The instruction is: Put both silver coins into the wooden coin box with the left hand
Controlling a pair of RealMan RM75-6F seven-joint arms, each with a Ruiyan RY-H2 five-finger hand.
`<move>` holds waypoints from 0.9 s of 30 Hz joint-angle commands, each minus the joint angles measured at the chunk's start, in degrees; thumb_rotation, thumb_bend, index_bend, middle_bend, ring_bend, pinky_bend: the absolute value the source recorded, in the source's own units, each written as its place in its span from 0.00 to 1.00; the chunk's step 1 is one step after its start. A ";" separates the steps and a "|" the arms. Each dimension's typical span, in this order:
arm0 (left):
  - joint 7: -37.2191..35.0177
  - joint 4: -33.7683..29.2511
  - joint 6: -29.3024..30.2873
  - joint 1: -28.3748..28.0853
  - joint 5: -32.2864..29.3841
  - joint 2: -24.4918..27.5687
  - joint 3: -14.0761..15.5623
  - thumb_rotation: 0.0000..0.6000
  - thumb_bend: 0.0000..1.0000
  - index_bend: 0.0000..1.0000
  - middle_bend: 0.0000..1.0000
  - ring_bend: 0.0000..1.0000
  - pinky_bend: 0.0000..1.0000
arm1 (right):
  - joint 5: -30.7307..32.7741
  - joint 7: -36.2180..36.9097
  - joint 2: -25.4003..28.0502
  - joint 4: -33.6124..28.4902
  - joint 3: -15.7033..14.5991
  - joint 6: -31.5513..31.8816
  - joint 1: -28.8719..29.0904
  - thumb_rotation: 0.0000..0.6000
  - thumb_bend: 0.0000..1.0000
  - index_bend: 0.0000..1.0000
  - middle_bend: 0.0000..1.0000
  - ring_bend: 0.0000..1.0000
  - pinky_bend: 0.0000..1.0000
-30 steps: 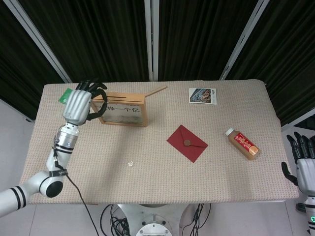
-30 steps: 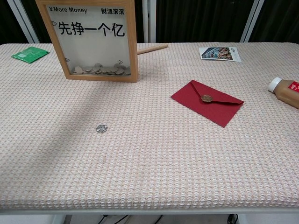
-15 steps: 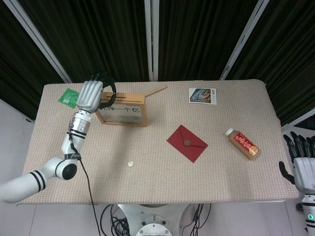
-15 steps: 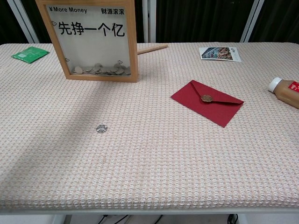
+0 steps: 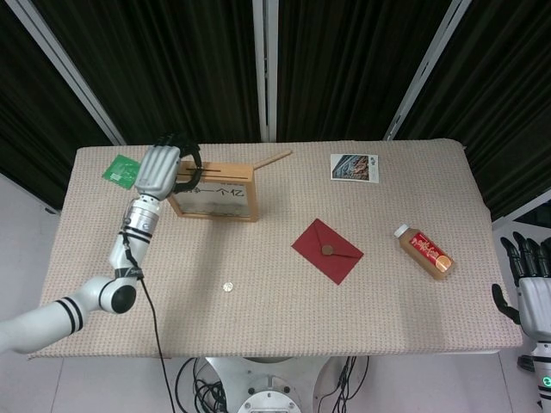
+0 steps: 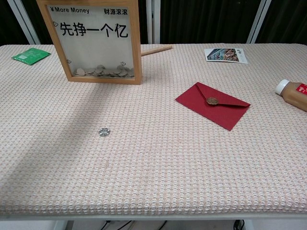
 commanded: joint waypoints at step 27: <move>-2.86 -2.27 5.91 0.95 5.17 0.30 1.75 1.00 0.47 0.18 0.30 0.13 0.15 | 0.53 0.30 -0.06 0.19 0.20 -0.14 0.21 1.00 0.34 0.00 0.00 0.00 0.00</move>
